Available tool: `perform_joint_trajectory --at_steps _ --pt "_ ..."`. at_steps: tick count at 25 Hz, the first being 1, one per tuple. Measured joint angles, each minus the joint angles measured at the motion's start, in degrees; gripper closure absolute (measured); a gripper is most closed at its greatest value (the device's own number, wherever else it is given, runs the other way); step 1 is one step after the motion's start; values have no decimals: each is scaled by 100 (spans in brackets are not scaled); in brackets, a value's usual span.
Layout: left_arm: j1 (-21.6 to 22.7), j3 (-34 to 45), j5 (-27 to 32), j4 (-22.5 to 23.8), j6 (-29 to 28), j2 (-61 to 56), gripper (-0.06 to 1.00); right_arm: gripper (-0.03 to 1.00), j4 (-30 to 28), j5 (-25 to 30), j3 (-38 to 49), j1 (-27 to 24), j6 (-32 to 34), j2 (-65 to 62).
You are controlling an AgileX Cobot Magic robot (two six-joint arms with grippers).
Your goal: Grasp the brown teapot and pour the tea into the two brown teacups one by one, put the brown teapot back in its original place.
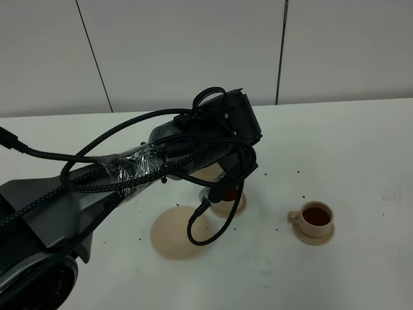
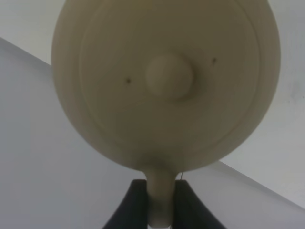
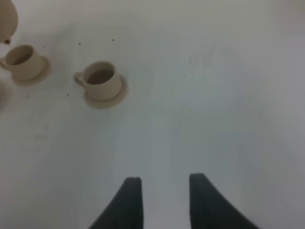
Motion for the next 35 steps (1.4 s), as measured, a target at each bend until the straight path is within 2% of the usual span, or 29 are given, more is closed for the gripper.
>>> perform_joint_trajectory --at_steps 35 --pt "-2 0 17 0 -13 0 78 73 0 0 0 0 0 0"
